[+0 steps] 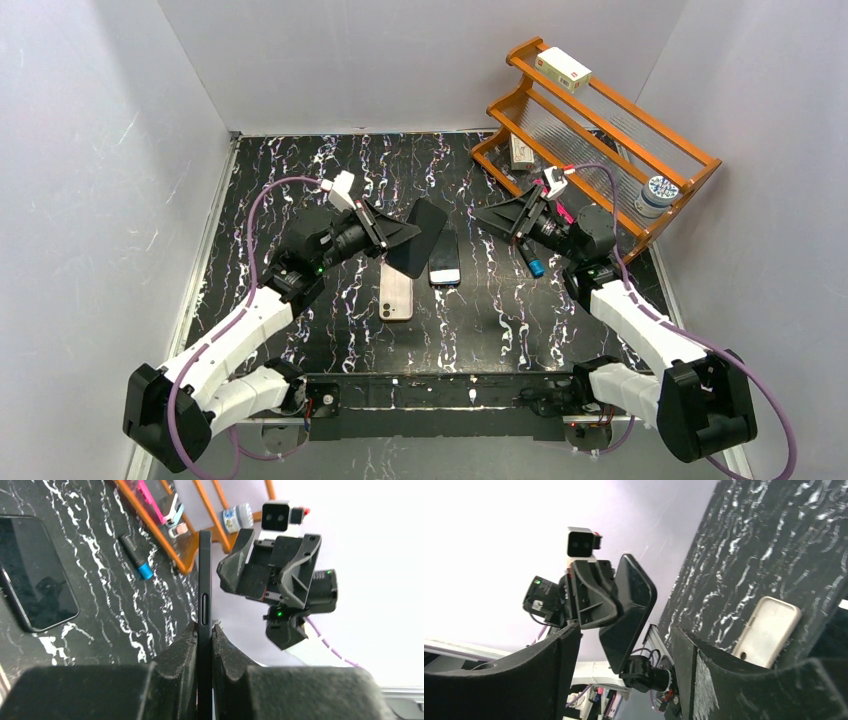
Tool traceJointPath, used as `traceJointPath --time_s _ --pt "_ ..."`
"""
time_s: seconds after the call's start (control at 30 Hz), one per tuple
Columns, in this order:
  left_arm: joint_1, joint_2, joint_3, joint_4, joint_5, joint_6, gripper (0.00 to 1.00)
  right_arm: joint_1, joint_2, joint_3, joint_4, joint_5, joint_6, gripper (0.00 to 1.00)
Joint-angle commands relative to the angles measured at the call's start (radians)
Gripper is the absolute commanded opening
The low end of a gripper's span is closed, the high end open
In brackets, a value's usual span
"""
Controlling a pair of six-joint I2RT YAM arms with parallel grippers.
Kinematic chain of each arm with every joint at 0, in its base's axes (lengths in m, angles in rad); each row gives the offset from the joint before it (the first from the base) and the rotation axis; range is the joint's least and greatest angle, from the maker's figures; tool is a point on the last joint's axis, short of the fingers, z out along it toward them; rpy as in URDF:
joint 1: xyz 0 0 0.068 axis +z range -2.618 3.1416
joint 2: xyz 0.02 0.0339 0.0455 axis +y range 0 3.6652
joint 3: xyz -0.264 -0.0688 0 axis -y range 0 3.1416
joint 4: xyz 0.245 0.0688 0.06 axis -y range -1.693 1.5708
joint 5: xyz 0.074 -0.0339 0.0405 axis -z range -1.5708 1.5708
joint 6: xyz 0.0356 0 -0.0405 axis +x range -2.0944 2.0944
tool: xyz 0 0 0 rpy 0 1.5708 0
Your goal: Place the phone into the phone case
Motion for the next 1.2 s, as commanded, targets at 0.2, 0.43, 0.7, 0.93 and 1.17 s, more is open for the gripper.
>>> traceJointPath --time_s 0.2,0.43,0.7,0.93,1.17 --pt "0.004 -0.077 -0.005 0.190 -0.094 -0.126 0.00 0.119 0.049 0.050 0.162 0.123 0.085 0.74" --pt "0.004 -0.109 -0.027 0.197 -0.088 -0.126 0.00 0.230 0.179 0.110 0.245 0.146 0.083 0.64" --pt "0.004 -0.167 -0.086 0.163 -0.131 -0.123 0.00 0.306 0.293 0.133 0.379 0.175 0.103 0.49" --pt "0.004 -0.141 -0.089 0.164 -0.100 -0.147 0.00 0.329 0.334 0.102 0.447 0.182 0.130 0.41" --pt "0.004 -0.142 -0.052 -0.027 -0.155 -0.048 0.44 0.341 0.346 0.095 0.495 0.181 0.134 0.01"
